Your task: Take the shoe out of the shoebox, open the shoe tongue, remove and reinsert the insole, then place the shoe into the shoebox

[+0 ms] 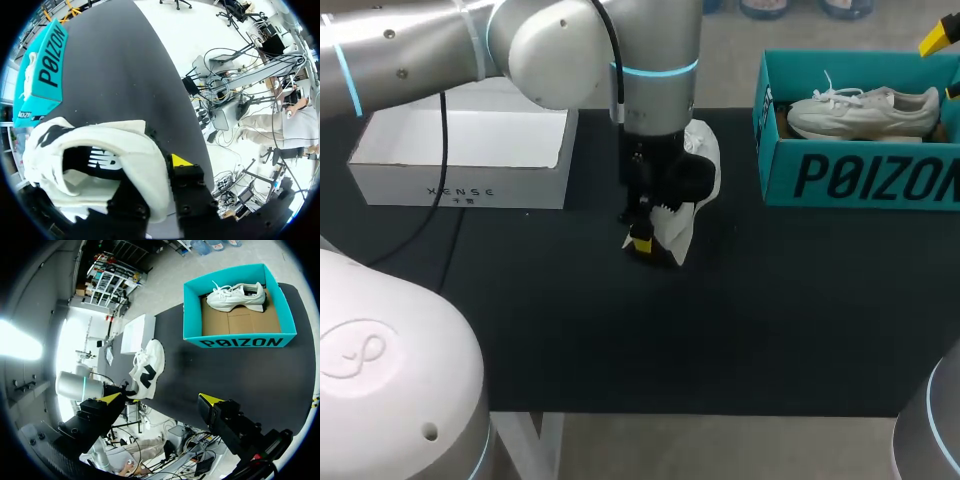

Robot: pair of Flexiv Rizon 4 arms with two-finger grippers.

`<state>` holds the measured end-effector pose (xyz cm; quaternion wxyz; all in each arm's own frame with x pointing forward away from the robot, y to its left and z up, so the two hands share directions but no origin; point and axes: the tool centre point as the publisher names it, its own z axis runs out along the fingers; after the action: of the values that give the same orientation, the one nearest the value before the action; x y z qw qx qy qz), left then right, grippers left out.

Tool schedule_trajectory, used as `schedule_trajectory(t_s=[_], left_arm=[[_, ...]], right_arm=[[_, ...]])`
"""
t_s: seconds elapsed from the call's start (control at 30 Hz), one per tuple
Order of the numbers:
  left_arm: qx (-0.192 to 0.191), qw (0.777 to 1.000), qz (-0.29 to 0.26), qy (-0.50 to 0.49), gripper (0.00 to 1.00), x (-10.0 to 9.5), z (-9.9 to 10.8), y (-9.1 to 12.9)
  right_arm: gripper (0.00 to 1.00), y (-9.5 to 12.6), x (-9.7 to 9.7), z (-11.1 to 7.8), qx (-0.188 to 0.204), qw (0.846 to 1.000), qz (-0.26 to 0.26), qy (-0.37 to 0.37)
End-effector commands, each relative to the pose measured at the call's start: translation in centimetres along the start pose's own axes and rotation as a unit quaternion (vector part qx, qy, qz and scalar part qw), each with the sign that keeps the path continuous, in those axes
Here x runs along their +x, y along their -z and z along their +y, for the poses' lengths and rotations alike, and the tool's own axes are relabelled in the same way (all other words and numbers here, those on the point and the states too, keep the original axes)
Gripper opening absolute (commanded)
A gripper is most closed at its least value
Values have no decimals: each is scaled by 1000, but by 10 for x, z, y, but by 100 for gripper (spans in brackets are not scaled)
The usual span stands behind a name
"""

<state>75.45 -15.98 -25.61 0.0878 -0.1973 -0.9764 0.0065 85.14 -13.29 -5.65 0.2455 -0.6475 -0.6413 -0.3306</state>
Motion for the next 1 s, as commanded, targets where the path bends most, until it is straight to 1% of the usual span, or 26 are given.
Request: schedule_trajectory(t_s=[0.03,0.1,0.13,0.17,0.2,0.23,0.27,0.3,0.33,0.37,0.4,0.43,0.5,0.53,0.57,0.63,0.67,0.7,0.73,0.77,0.8,0.83,0.87,0.93,0.97,1.0], left_arm=[[0,1000,-1,0,0,0,0,1],[0,1000,-1,0,0,0,0,1],[7,1000,0,-21,0,4,10,5],[2,999,-2,-34,0,6,19,7],[9,999,-10,-37,0,10,28,11],[-3,998,-4,-69,0,13,37,13],[-4,997,-7,-80,0,16,43,15],[-12,996,-10,-88,0,19,57,18],[-20,992,1,-126,0,23,64,19],[-15,990,8,-137,0,26,74,21],[-25,984,26,-175,0,29,81,21],[-22,982,27,-187,0,31,89,22],[-19,968,52,-245,0,37,105,25],[-16,967,53,-250,0,39,115,27],[-18,957,65,-281,0,40,124,29],[-35,944,50,-324,0,45,142,34],[-43,932,44,-357,0,48,152,36],[-48,926,25,-373,0,50,160,40],[-31,917,24,-397,0,51,170,45],[-49,911,21,-408,0,52,178,50],[-56,907,22,-416,0,51,185,54],[-54,900,21,-432,0,51,192,59],[-56,901,15,-431,0,49,199,64],[-49,887,15,-458,0,49,210,72],[-42,886,16,-462,0,48,216,76],[-38,877,17,-479,0,49,221,79]], right_arm=[[100,0,0,2,2,1000,-1,0],[100,0,0,2,2,1000,-1,0],[100,0,0,2,2,1000,-1,0],[100,0,0,2,2,1000,-1,0],[100,0,0,2,2,1000,-1,0],[100,0,0,2,2,1000,-1,0],[100,0,0,2,2,1000,-1,0],[100,0,0,2,2,1000,-1,0],[100,0,0,2,2,1000,-1,0],[100,0,0,2,2,1000,-1,0],[100,0,0,2,2,1000,-1,0],[100,0,0,2,2,1000,-1,0],[100,0,0,2,2,1000,-1,0],[100,0,0,2,2,1000,-1,0],[100,0,0,2,2,1000,-1,0],[100,0,0,2,2,1000,-1,0],[100,0,0,2,2,1000,-1,0],[100,0,0,2,2,1000,-1,0],[100,0,0,2,2,1000,-1,0],[100,0,0,2,2,1000,-1,0],[100,0,0,2,2,1000,-1,0],[100,0,0,2,2,1000,-1,0],[100,0,0,2,2,1000,-1,0],[100,0,0,2,2,1000,-1,0],[100,0,0,2,2,1000,-1,0],[100,0,0,2,2,1000,-1,0]])
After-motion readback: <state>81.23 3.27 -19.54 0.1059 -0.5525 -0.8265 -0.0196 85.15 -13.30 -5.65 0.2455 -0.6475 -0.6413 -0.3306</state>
